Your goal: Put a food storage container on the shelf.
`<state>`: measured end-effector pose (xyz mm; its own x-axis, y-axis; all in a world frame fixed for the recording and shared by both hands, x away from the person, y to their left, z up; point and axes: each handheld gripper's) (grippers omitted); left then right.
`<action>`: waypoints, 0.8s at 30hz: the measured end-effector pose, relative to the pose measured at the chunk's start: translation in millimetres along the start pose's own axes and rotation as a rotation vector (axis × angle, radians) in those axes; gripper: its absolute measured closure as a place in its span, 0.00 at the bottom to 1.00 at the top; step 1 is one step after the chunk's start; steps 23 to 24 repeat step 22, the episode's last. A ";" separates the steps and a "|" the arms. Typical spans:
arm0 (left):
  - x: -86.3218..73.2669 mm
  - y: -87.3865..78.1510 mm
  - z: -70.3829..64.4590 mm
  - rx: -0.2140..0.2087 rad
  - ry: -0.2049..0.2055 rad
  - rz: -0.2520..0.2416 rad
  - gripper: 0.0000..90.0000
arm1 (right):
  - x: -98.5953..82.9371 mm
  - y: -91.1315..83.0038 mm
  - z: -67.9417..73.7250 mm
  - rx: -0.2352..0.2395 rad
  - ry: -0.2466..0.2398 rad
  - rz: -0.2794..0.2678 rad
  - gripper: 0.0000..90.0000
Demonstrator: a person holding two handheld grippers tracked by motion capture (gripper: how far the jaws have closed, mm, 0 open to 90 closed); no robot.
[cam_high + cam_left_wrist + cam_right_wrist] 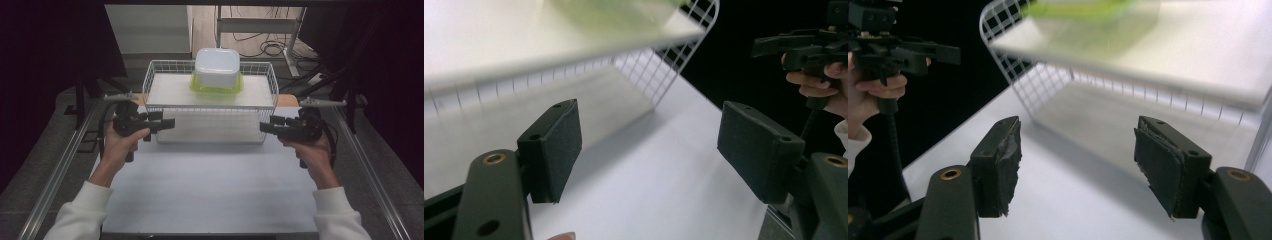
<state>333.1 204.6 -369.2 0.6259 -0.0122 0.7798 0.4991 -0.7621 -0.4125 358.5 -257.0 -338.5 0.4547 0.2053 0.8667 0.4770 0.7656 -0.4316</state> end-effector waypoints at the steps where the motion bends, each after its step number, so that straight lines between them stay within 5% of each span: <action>1: -6.4 0.5 1.1 0.007 -0.006 0.001 0.28 | -10.0 -0.4 1.2 -0.006 -0.005 0.011 0.38; 10: -60.1 5.1 4.7 0.055 -0.012 0.071 0.28 | -64.9 -0.5 2.0 -0.033 0.015 0.090 0.36; 17: -66.9 6.5 -1.1 0.100 0.028 0.081 0.28 | -77.3 5.7 2.6 -0.058 0.007 0.126 0.34; 24: -66.8 7.2 0.4 0.104 0.024 0.072 0.27 | -77.7 2.4 2.9 -0.080 0.017 0.098 0.30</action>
Point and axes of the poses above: each handheld gripper's, and its own axes: y roughly forward along the jaws, x roughly out of its top, z roughly to its left, and after that the axes turned 4 degrees about -y, right-handed
